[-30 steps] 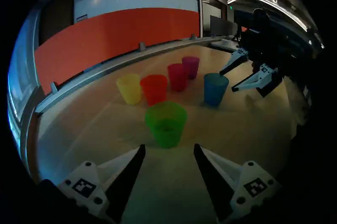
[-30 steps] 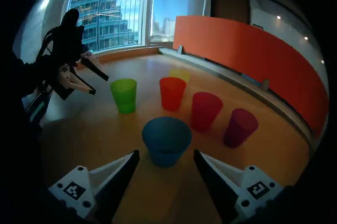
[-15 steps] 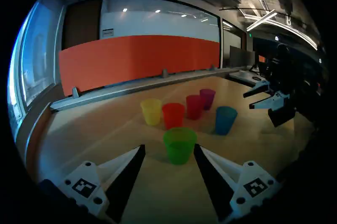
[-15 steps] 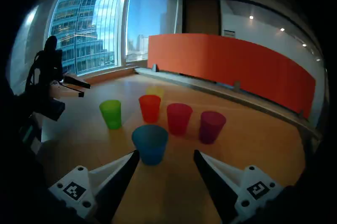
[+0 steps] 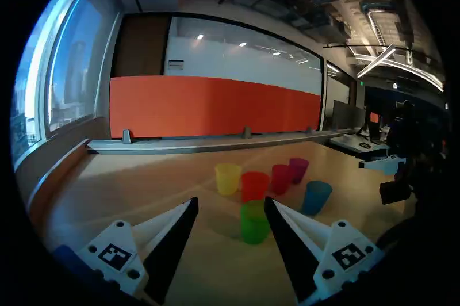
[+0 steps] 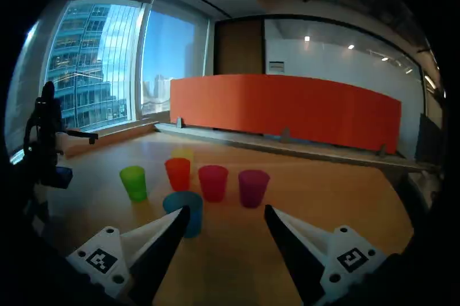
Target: Pour water
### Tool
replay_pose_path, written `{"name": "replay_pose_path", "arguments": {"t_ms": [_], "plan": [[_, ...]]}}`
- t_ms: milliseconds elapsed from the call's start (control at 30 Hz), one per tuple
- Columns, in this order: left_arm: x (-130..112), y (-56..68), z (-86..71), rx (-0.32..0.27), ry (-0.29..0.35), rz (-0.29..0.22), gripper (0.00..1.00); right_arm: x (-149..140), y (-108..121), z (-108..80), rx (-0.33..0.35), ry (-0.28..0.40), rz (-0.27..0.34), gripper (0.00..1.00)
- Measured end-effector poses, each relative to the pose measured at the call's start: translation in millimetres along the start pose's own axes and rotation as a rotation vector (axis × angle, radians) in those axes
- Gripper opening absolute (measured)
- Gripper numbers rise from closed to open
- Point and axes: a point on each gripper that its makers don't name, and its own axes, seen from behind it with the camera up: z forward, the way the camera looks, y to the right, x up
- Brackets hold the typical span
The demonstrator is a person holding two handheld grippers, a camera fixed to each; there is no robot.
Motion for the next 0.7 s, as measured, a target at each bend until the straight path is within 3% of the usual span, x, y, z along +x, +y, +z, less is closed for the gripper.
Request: {"name": "replay_pose_path", "arguments": {"t_ms": [367,700], "plan": [[17,-5.0,-15.2,0.054,0.095,-0.023,0.85,29,21,-13.1,-0.140,0.093,-0.021,1.00],[32,-14.3,-29.8,0.133,0.166,0.014,0.91,44,29,-16.4,-0.218,0.139,-0.029,1.00]]}}
